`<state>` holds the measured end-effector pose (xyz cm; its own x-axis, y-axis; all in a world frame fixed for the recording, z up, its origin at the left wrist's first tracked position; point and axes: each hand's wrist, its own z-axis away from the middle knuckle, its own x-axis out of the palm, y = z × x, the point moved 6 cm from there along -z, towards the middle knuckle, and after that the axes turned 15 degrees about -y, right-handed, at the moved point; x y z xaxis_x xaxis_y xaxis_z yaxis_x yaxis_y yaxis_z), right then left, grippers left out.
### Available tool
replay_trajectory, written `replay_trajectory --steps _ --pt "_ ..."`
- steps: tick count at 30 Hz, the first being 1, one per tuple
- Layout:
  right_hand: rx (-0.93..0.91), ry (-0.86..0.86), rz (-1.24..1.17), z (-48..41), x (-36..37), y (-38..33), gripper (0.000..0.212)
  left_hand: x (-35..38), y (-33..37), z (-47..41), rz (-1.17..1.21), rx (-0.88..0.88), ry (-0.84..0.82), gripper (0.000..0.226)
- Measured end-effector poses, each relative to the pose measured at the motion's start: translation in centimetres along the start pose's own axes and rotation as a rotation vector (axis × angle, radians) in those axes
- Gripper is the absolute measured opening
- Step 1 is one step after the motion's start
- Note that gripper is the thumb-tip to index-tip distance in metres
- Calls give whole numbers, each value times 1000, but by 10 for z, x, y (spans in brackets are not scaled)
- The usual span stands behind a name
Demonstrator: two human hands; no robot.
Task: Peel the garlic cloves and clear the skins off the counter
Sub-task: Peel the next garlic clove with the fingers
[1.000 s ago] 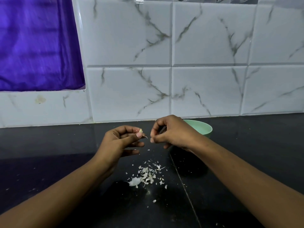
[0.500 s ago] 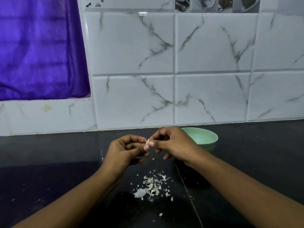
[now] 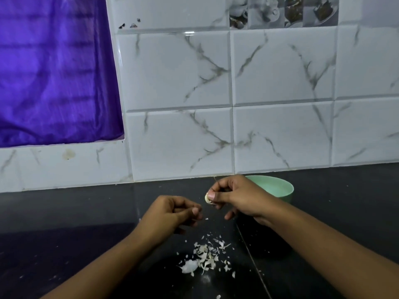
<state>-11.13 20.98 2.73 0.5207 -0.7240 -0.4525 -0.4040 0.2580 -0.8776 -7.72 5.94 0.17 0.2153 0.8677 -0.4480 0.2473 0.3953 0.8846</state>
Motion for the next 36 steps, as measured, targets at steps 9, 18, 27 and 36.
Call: replay_trajectory --steps 9,18,27,36 --pt "56 -32 74 1 1 2 14 -11 13 8 -234 66 151 39" --pt "-31 57 280 -1 11 -3 9 10 -1 1 271 40 63 5" --pt "8 19 348 -3 14 -2 13 7 -7 -2 401 53 77 6" --pt "45 -18 348 3 -10 -8 22 3 -3 -1 397 60 73 19"
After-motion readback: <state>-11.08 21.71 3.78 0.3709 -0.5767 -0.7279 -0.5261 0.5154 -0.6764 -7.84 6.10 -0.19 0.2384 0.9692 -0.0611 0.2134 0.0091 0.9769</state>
